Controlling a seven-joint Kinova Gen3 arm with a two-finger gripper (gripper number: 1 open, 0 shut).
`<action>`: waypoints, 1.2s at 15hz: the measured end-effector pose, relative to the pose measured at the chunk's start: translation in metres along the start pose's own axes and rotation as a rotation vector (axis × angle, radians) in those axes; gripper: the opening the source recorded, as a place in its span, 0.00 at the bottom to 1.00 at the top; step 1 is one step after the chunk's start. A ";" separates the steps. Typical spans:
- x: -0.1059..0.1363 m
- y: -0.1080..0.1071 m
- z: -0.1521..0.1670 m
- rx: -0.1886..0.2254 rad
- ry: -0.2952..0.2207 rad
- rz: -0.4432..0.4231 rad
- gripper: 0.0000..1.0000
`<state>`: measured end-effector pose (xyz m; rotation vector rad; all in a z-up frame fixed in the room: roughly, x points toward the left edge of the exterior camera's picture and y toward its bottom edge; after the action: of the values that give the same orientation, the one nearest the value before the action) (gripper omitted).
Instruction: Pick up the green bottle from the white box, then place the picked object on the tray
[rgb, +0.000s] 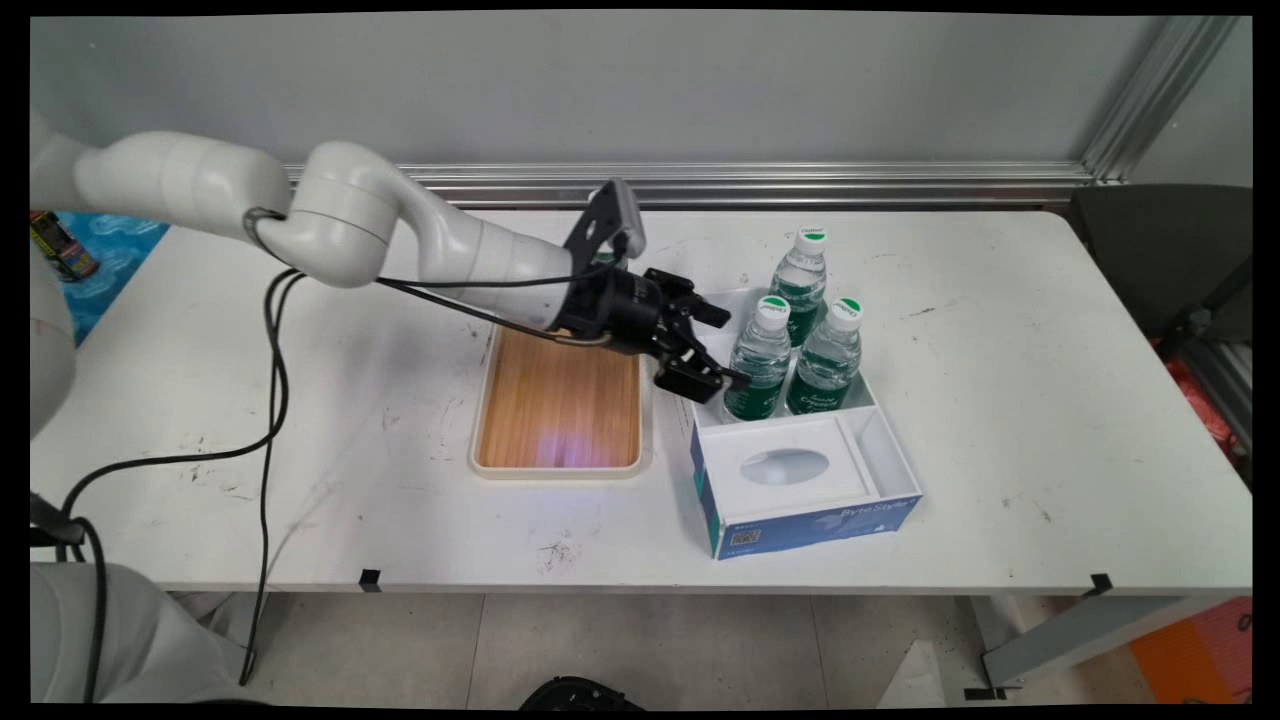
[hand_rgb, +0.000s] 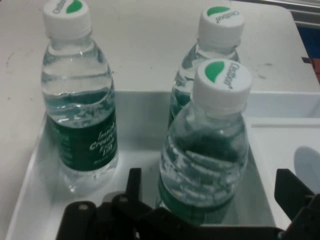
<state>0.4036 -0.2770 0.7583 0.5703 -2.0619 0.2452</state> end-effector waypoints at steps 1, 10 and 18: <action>0.000 0.000 0.004 0.001 0.002 -0.003 1.00; 0.000 0.001 0.024 0.004 0.007 -0.014 0.00; 0.004 0.007 0.010 -0.014 0.014 0.009 0.00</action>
<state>0.3907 -0.2767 0.7569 0.5493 -2.0519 0.2388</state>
